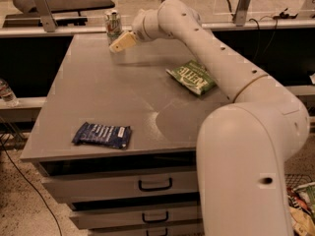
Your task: Move 7up can near green jalapeno chip bag
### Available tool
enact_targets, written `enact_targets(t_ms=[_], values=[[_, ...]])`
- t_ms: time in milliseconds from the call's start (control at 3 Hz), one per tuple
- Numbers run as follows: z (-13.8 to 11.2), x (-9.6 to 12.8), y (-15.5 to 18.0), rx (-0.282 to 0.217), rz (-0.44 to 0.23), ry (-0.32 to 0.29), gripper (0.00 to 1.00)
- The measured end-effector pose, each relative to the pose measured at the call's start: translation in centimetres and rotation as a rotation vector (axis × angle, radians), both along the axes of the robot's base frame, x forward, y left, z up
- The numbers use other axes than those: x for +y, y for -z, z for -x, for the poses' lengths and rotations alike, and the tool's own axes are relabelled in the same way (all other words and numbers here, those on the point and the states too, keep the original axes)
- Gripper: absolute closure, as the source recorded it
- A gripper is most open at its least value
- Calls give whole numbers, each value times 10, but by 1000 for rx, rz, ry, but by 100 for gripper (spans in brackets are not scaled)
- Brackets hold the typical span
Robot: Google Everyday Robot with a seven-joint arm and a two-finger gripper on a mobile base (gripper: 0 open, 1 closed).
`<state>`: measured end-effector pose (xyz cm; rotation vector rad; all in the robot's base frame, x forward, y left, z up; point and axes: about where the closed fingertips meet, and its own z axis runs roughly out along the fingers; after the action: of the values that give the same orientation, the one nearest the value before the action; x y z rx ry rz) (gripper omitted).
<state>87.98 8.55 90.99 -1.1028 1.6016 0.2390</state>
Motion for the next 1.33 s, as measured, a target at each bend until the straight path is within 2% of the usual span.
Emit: enact_targets(t_ms=[333, 667, 1000, 1333], values=[[-27, 16, -3, 9, -89, 31, 0], [-43, 34, -2, 32, -155, 40, 0], [-53, 49, 1, 99, -250, 45, 0], [-56, 54, 1, 136, -283, 50, 16]])
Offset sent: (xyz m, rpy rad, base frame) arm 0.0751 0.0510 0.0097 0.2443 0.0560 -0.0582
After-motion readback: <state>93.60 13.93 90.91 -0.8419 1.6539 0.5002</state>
